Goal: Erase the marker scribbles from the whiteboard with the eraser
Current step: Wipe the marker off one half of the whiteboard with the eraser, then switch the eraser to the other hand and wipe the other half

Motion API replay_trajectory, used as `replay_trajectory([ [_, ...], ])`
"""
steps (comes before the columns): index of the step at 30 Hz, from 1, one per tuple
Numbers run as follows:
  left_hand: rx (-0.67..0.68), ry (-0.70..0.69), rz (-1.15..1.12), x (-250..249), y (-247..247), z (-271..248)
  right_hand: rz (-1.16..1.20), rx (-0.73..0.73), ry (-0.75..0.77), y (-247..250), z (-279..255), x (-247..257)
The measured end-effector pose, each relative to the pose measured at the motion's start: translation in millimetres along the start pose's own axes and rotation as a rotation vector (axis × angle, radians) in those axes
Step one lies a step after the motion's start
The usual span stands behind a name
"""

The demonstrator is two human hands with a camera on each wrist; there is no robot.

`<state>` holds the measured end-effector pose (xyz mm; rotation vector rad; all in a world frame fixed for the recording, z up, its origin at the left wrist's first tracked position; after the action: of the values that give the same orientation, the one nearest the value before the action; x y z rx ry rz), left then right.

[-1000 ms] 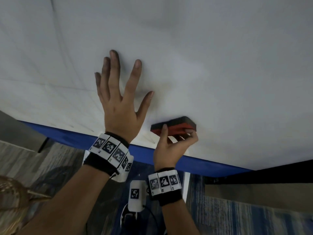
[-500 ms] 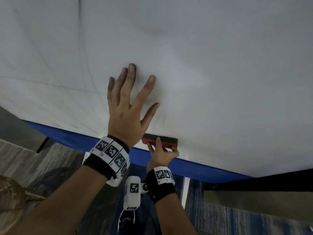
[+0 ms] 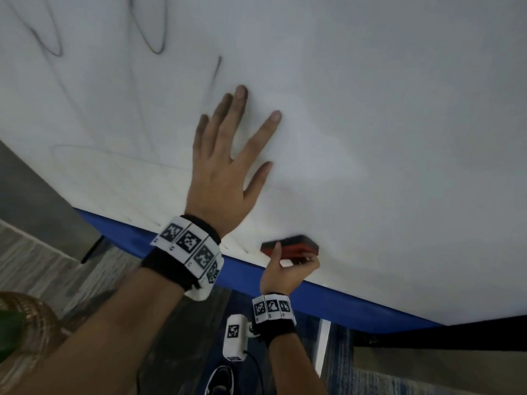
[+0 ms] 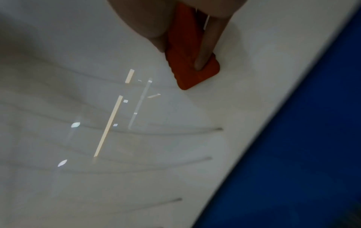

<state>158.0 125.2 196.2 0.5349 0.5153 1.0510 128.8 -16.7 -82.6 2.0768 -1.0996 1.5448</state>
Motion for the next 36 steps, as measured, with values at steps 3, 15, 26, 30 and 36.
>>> replay_trajectory([
  [3,0.036,-0.004,-0.010,1.0,-4.6,-3.3,0.039,-0.057,-0.267,1.4,11.1,-31.1],
  [15,0.098,-0.061,-0.088,5.2,12.1,-3.3,0.032,-0.028,0.232,-20.6,-36.8,99.4],
  [26,-0.371,-0.015,-0.261,32.5,173.9,148.2,-0.603,0.306,1.765,-155.8,-198.4,482.7],
  [30,-0.380,-0.193,-0.215,21.9,204.5,225.7,-0.671,0.303,1.860,-185.3,-235.5,576.4],
  [36,-0.556,-0.300,-0.032,26.0,257.5,314.1,-0.714,0.411,1.890,-194.9,-276.4,671.6],
])
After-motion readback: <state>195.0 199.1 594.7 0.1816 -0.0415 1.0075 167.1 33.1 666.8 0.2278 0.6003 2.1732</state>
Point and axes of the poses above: each hand's wrist, its own z-axis towards the middle knuckle, its own y-axis out of the back of the hand, x = y × z, the point moved 5 cm from there along z, towards the middle knuckle, and after that the axes turned 6 degrees about -y, right-handed, at the moved point
